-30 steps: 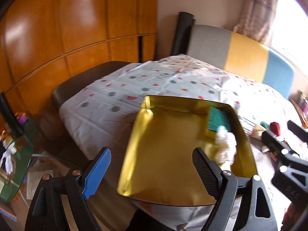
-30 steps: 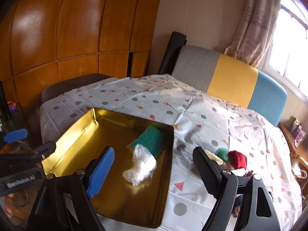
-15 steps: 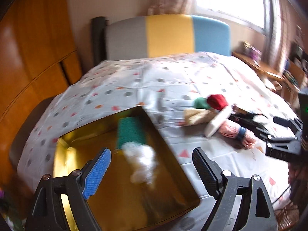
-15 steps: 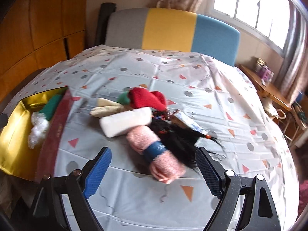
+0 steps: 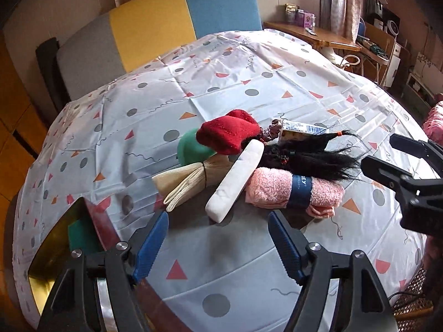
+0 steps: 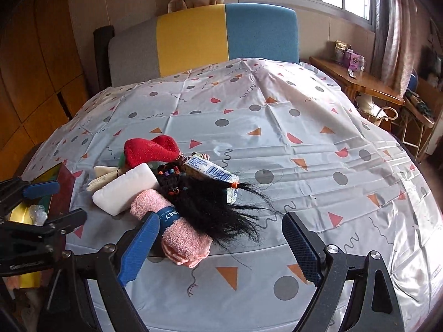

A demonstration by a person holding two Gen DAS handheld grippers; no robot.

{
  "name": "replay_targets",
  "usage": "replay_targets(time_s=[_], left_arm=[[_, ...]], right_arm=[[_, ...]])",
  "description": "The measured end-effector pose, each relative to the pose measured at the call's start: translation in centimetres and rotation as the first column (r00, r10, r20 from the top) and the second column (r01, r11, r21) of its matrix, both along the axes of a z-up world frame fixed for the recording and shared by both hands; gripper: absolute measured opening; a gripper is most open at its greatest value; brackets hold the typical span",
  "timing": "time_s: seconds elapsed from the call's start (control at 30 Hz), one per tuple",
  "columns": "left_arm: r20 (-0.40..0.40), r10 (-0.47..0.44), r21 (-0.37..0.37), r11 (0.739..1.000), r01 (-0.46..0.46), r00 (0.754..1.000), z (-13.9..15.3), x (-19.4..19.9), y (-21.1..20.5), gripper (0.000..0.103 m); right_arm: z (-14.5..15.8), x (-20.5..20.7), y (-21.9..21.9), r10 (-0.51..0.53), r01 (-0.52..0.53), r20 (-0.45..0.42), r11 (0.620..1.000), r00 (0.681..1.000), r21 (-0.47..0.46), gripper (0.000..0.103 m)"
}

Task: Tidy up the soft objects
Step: 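Move the left tool to the white foam block and grasp it, then carry the foam block into the box with the left tool while the right tool grasps the red sock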

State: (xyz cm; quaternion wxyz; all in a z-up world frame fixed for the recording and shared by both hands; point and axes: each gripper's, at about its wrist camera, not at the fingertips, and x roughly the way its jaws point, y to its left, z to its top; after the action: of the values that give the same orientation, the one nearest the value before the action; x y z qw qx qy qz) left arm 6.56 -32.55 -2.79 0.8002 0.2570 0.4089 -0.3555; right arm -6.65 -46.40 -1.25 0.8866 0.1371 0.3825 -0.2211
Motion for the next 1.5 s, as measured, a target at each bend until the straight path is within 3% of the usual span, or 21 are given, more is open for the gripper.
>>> replay_targets(time_s=[0.13,0.3,0.33,0.37,0.4,0.5,0.7,0.97,1.17,1.33,1.5], left_arm=[[-0.022,-0.011,0.029,1.000,0.012,1.000,-1.4,1.6,-2.2,0.071],[-0.102,0.036,0.030,0.999,-0.033,0.994,-3.2,3.9,-3.6,0.052],[-0.114,0.039,0.032,0.999,-0.036,0.993,-3.6,4.1,-3.9,0.047],[-0.136,0.042,0.038,0.999,-0.037,0.990,-4.1,4.2,-4.0,0.035],[-0.171,0.040,0.030,0.999,-0.035,0.984,-4.6,4.3,-3.9,0.031],[-0.151,0.027,-0.022,0.999,-0.030,0.988,-4.0,2.8,-3.2,0.024],[-0.181,0.089,-0.131,0.985,-0.114,0.979,-1.8,-0.1,1.3,0.023],[-0.147,0.120,-0.220,0.964,-0.150,0.982,0.9,-3.9,7.4,0.023],[-0.146,0.147,-0.278,0.943,-0.183,0.978,2.5,-4.8,11.3,0.023],[-0.154,0.184,-0.317,0.921,-0.225,0.971,3.2,-5.0,13.9,0.023],[-0.162,0.233,-0.350,0.895,-0.276,0.959,3.9,-4.5,17.0,0.023]], right_arm=[[0.3,-0.3,-0.6,-0.020,0.020,0.008,1.000,1.000,0.011,0.091],[0.0,-0.2,-1.1,-0.031,0.031,-0.004,0.999,1.000,0.026,0.091],[0.0,-0.2,-1.1,-0.029,0.029,-0.004,0.999,1.000,0.025,0.091],[0.0,-0.1,-1.0,-0.025,0.025,-0.005,0.999,1.000,0.023,0.091],[-0.1,-0.1,-0.9,-0.021,0.022,-0.007,1.000,1.000,0.020,0.091],[-0.1,-0.2,-0.9,-0.024,0.024,-0.005,1.000,1.000,0.015,0.091],[-0.3,-0.3,-1.1,-0.021,0.021,0.008,0.999,1.000,0.050,0.091],[-1.3,0.7,1.3,0.101,-0.103,0.028,0.991,0.994,0.086,0.091],[-1.7,2.3,2.7,0.169,-0.178,0.060,0.964,0.984,0.197,0.087],[-0.9,5.8,3.1,0.165,-0.178,0.078,0.961,0.983,0.210,0.086],[-1.4,11.2,2.9,0.131,-0.137,0.040,0.968,0.990,0.208,0.086]])
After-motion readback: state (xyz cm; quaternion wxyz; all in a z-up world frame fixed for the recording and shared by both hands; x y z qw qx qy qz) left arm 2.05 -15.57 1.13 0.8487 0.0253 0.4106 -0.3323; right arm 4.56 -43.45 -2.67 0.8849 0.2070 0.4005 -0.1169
